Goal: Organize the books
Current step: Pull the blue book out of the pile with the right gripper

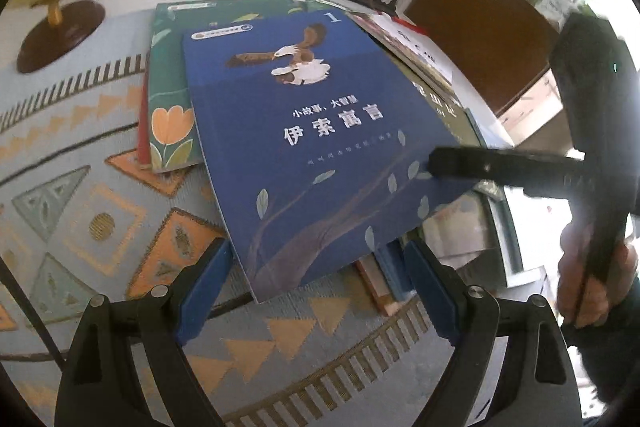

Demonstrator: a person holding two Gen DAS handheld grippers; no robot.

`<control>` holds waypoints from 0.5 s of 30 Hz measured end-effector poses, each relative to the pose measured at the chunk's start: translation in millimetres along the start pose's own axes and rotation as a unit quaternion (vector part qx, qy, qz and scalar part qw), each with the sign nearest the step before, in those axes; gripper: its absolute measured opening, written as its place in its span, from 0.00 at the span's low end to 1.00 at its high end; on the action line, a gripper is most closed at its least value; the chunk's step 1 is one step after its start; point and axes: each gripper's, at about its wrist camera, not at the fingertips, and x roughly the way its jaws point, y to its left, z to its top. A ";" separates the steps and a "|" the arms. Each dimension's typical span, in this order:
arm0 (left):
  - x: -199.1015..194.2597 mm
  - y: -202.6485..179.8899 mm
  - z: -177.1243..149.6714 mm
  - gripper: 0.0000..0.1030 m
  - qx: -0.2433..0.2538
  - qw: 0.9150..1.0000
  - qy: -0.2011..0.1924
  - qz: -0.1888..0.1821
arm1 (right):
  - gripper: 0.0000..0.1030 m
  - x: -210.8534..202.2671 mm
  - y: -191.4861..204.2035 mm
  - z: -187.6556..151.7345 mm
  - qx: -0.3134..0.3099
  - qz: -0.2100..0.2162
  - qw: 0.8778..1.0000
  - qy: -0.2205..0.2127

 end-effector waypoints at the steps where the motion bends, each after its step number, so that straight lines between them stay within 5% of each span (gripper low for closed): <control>1: 0.7 1.7 1.5 0.84 -0.003 1.000 -0.001 0.001 | 0.39 -1.2 -1.9 -2.0 0.005 0.004 1.000 -0.007; 11: 4.7 12.2 7.4 0.80 -0.066 0.997 -0.016 -0.023 | 0.36 -2.2 11.1 -9.4 0.003 0.001 1.000 -0.027; 15: -9.4 20.4 5.7 0.71 -0.097 0.994 -0.031 -0.049 | 0.18 -18.7 13.6 -12.2 0.009 0.040 0.998 -0.043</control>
